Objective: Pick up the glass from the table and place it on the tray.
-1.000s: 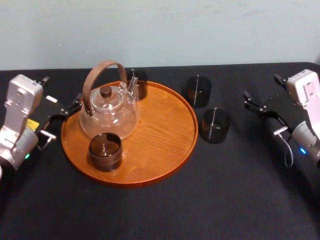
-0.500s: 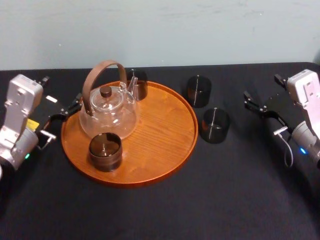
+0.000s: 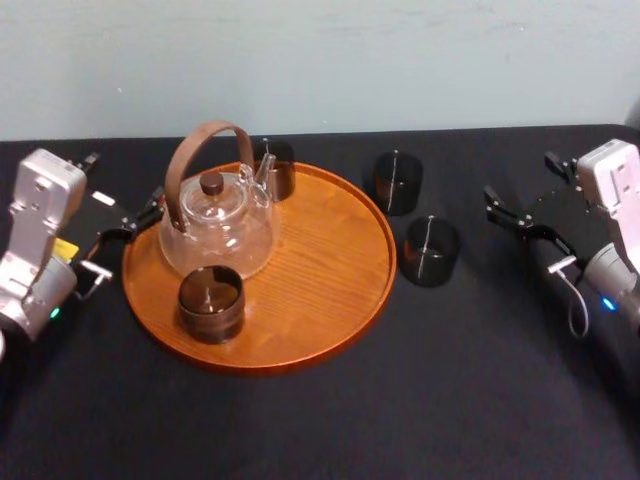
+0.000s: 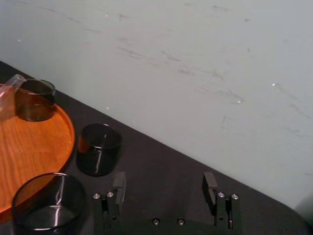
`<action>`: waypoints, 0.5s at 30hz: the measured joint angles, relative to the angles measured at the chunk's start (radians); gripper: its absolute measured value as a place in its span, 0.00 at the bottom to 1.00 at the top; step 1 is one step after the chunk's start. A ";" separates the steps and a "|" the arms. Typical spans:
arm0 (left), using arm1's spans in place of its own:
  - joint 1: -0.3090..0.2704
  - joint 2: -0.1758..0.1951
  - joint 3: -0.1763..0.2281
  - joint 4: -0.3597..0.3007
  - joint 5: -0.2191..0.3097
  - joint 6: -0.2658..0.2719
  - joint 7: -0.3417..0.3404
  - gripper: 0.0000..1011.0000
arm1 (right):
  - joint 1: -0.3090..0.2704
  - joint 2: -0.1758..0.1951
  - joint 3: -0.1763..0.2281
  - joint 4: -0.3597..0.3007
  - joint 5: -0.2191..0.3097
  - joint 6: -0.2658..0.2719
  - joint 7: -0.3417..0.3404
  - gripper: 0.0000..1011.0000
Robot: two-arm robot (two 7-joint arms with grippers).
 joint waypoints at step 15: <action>0.000 0.000 0.000 0.000 0.000 0.000 0.000 0.99 | -0.045 0.027 0.056 -0.060 0.070 0.089 0.114 0.99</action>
